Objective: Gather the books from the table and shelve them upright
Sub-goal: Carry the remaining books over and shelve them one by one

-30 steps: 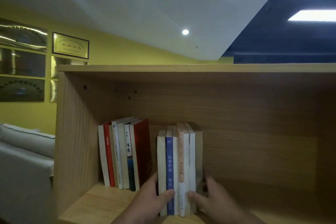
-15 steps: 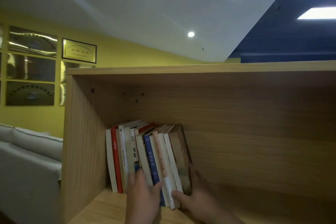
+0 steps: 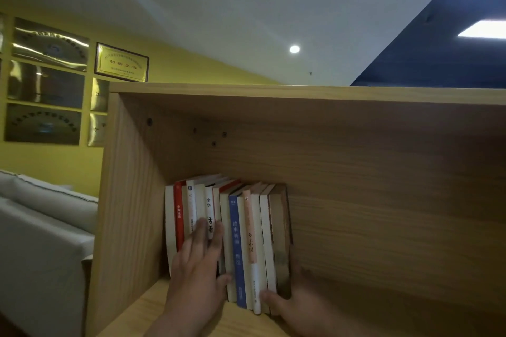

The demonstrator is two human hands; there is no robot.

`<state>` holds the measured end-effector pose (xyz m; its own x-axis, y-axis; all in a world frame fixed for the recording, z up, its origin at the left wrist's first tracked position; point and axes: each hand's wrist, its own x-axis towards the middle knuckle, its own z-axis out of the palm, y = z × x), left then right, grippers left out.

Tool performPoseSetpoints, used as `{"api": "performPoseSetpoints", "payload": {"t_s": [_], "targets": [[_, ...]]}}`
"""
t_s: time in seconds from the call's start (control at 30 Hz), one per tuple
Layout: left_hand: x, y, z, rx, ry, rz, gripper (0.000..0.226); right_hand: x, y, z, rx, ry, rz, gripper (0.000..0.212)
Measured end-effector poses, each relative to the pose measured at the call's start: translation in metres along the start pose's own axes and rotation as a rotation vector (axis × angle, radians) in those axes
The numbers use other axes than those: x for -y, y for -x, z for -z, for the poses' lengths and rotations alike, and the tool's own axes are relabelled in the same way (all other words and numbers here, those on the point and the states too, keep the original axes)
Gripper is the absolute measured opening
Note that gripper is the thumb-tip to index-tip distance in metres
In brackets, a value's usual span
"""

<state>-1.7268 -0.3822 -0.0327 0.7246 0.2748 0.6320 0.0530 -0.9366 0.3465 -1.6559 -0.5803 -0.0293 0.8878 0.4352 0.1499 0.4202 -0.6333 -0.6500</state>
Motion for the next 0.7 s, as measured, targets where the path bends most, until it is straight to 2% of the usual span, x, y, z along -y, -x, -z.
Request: {"api": "performPoseSetpoints", "payload": {"t_s": [0.1,0.2,0.23,0.3,0.4,0.47,0.53,0.67,0.7], "targets": [[-0.002,-0.001,-0.001,0.022,-0.053,-0.075,0.111,0.001,-0.005,-0.002,-0.013,0.007,-0.015,0.127],[0.002,0.000,-0.002,0.063,-0.064,-0.165,0.094,-0.004,-0.009,-0.008,-0.047,-0.016,0.006,0.132],[0.002,0.000,-0.004,0.050,-0.072,-0.181,0.094,-0.008,-0.010,-0.009,-0.067,-0.026,0.009,0.134],[0.000,-0.003,-0.002,0.096,-0.190,-0.171,0.106,-0.015,-0.011,-0.011,-0.091,-0.061,0.028,0.139],[0.001,-0.004,-0.007,0.164,-0.219,-0.144,0.119,-0.017,-0.010,-0.010,-0.104,-0.097,0.058,0.136],[-0.001,-0.007,-0.008,0.069,-0.205,-0.233,0.115,-0.014,-0.008,-0.008,-0.107,-0.097,0.054,0.132],[-0.002,-0.006,-0.010,0.111,-0.160,-0.224,0.112,-0.010,-0.007,-0.007,-0.114,-0.081,0.042,0.129],[-0.005,-0.009,-0.018,0.091,-0.210,-0.174,0.114,-0.007,-0.005,-0.005,-0.106,-0.035,0.027,0.133],[-0.007,-0.009,-0.016,0.037,-0.223,-0.195,0.113,-0.008,-0.006,-0.005,-0.104,-0.027,0.022,0.136]]}}
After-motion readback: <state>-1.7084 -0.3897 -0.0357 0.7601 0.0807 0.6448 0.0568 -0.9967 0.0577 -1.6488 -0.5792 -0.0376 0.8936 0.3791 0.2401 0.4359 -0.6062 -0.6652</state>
